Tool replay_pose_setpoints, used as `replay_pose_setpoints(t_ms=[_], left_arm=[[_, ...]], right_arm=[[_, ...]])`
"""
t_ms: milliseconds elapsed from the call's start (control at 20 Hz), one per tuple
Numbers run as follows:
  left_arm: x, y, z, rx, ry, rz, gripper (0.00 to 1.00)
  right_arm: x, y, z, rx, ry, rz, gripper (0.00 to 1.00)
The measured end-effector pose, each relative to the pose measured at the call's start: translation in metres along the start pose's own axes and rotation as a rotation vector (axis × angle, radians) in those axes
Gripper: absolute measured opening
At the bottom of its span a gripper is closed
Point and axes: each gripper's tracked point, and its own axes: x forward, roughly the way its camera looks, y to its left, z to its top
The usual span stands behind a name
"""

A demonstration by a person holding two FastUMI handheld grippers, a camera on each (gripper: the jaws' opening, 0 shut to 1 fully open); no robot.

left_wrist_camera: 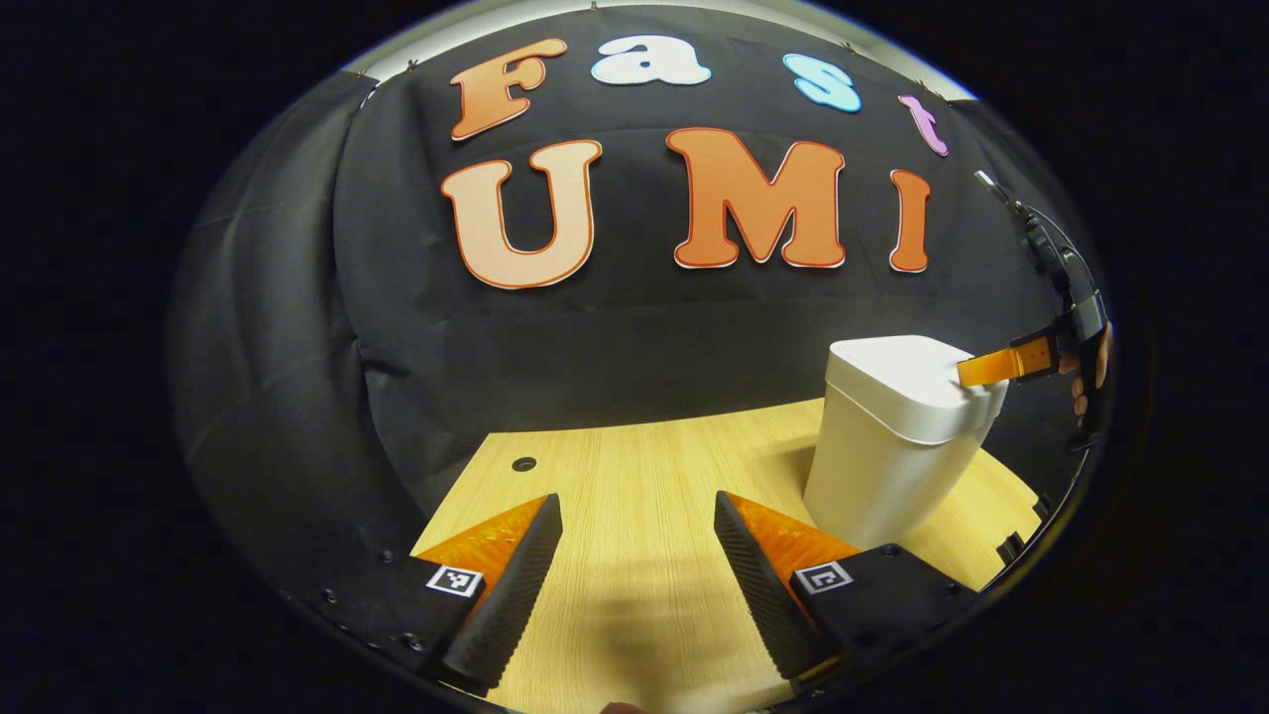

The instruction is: Press the lid of the desktop garbage bin to open it, pick up the crumpled paper on the desktop and throw it into the bin, then pick up the pop can on the desktop and drop it into the bin, and finally close the garbage bin lid.

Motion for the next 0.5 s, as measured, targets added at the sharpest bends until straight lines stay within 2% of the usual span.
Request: replay_pose_setpoints(t_ms=[200, 250, 350, 500], left_arm=[[0.001, 0.005, 0.015, -0.003, -0.031, 0.002, 0.98], [0.001, 0.006, 0.023, -0.003, -0.042, 0.005, 1.00], [-0.001, 0.011, 0.033, -0.007, -0.070, 0.012, 0.98], [0.000, 0.015, 0.045, -0.038, -0.074, 0.009, 0.98]], right_arm=[[-0.001, 0.007, 0.003, -0.022, -0.025, 0.005, 0.39], [-0.001, 0.009, 0.004, -0.032, -0.033, 0.002, 0.51], [-0.001, 0.014, 0.005, -0.067, -0.056, -0.003, 0.62], [-0.005, 0.035, 0.014, -0.084, -0.129, 0.031, 0.69]])
